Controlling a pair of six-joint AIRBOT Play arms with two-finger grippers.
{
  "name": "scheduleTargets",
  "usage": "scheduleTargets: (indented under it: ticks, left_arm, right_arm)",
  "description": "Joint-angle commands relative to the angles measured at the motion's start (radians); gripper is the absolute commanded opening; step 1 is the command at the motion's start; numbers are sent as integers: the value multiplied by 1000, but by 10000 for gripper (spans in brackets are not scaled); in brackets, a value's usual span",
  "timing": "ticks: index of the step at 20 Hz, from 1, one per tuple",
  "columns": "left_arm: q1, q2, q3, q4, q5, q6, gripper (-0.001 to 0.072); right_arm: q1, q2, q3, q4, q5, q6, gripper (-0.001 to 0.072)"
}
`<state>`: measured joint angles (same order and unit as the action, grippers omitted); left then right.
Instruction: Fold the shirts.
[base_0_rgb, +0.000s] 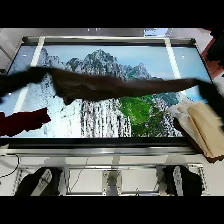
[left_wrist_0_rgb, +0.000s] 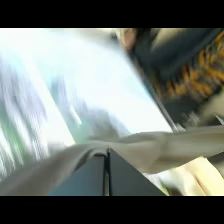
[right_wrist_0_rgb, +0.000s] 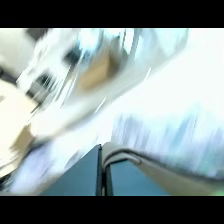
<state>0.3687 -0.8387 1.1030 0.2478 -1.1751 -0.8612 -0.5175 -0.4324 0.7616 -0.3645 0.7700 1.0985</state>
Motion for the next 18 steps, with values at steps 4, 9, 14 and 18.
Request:
scheduleTargets:
  ticks: [4,9,14,18]
  left_arm:
    - [275,336,342,121,251,-166,9]
    - [291,306,433,327,8,-303,8]
    - [250,119,340,265,-208,-322,8]
    - [-26,-49,126,453,-110,-317,8]
  right_arm:
    - [-212,142,559,-700,101,219,23]
    - [-216,49,650,-559,142,215,22]
    - [-182,-270,507,-40,463,32,24]
    - [-9,-456,332,-286,353,27,24]
